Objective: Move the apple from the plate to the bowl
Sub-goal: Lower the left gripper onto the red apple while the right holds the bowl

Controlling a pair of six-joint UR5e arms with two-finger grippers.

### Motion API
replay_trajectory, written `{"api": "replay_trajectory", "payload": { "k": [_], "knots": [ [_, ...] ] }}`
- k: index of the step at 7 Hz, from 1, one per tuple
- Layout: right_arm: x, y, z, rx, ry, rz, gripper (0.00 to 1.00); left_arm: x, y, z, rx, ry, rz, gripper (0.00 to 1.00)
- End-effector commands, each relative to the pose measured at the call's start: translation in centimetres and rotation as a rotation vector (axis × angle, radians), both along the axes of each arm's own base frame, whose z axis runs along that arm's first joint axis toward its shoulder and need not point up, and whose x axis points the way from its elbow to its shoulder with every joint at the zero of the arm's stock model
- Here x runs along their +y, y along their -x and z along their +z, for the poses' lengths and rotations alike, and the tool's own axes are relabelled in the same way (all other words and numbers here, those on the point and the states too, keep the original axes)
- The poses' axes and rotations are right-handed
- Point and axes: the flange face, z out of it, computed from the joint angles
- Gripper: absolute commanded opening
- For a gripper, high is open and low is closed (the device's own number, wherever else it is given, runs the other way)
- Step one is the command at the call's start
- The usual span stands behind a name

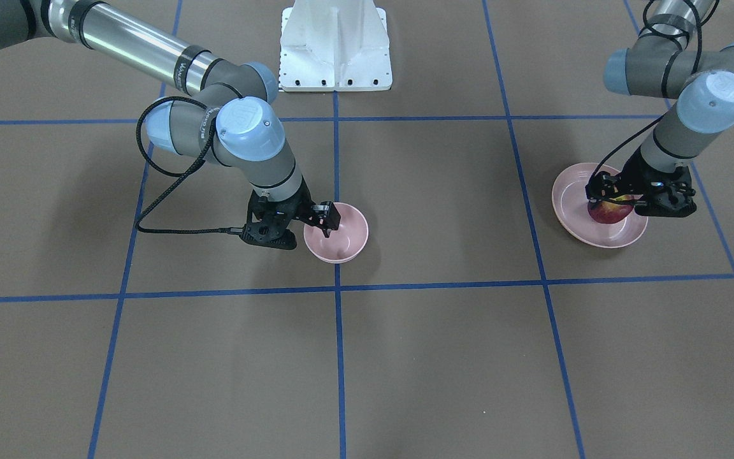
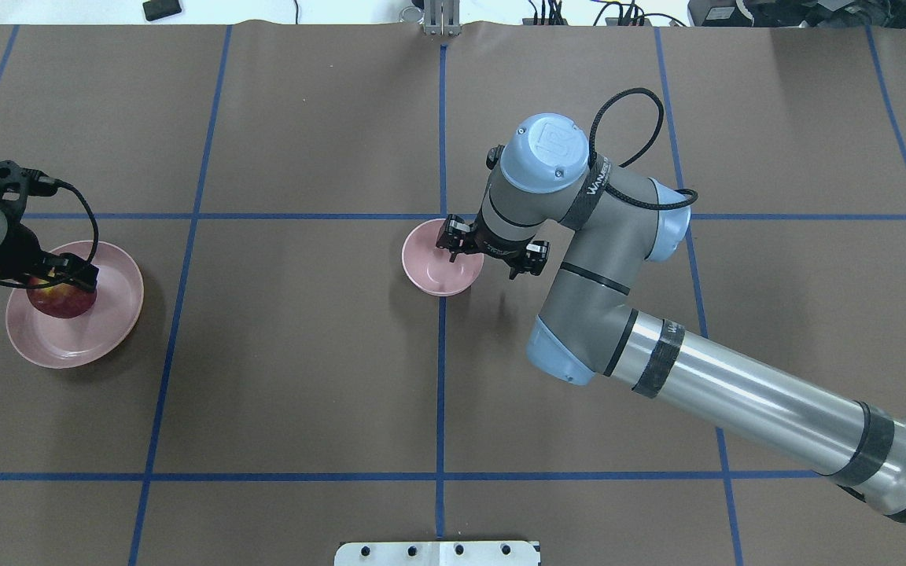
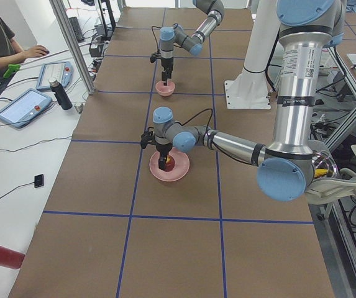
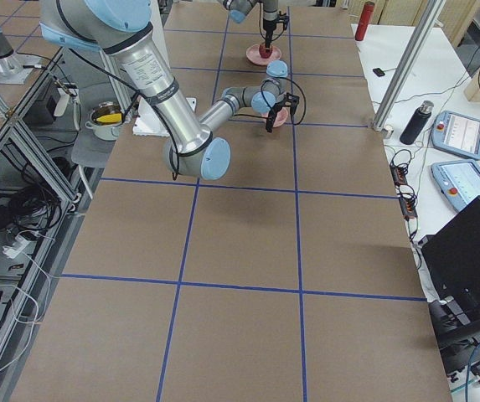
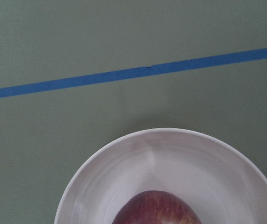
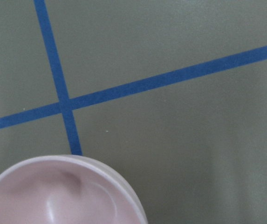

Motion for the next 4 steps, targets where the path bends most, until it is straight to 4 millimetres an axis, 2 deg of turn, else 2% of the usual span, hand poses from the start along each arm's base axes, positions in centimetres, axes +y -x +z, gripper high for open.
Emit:
{"api": "replay_trajectory", "payload": {
  "k": [1, 2, 3, 4],
  "knots": [
    [-0.01, -0.03, 0.22, 0.004, 0.002, 0.001, 1.00, 0.57, -0.84, 0.13, 0.004, 0.023, 0.002, 0.97],
    [0.01, -0.04, 0.31, 0.003, 0.004, 0.001, 1.00, 0.62, -0.91, 0.15, 0.003, 0.024, 0.003, 0.87],
    [0.01, -0.04, 0.32, 0.003, 0.004, 0.001, 1.00, 0.60, -0.83, -0.01, 0.006, 0.023, 0.002, 0.67],
    [0.02, -0.07, 0.54, 0.006, 0.005, 0.000, 1.00, 0.66, -0.78, -0.15, 0.007, 0.022, 0.002, 0.20]
  ]
}}
